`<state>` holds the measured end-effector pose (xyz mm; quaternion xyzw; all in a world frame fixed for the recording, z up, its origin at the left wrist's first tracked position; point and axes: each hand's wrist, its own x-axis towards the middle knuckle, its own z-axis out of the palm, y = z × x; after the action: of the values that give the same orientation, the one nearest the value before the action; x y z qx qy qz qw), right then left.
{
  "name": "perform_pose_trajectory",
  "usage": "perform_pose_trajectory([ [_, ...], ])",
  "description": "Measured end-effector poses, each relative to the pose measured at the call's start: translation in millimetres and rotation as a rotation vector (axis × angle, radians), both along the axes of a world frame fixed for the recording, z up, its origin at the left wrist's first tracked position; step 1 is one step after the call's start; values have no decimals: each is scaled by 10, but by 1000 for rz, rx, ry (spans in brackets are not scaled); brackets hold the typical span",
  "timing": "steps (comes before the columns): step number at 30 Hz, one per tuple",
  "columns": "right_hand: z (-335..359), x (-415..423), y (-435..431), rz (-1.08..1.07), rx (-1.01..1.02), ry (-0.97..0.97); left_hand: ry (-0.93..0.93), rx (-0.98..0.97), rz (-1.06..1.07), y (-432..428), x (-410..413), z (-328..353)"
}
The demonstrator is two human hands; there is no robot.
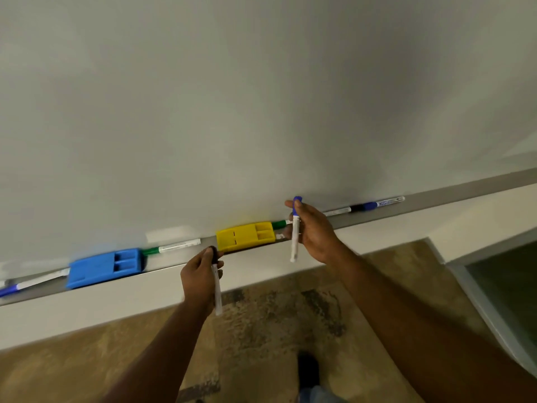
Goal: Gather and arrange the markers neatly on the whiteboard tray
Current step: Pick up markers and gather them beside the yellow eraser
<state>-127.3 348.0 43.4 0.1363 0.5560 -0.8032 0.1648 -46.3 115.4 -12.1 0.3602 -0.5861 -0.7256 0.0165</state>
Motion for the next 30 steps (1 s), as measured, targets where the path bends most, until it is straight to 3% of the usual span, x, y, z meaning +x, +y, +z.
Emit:
perform_pose_trajectory([
  [3,-102,-93,175,101,421,137,6,15,-10,204,-63,23],
  [6,-152,-207,323,347,883,416,17,56,-9,364,-118,58],
  [9,-205,-276,422,490,1114,674,49,123,-18,476,-161,112],
  [15,-332,-314,428,577,1264,802,89,164,41,590,-183,197],
  [30,-618,-323,388,509,1310,925,79,150,131,853,-211,248],
])
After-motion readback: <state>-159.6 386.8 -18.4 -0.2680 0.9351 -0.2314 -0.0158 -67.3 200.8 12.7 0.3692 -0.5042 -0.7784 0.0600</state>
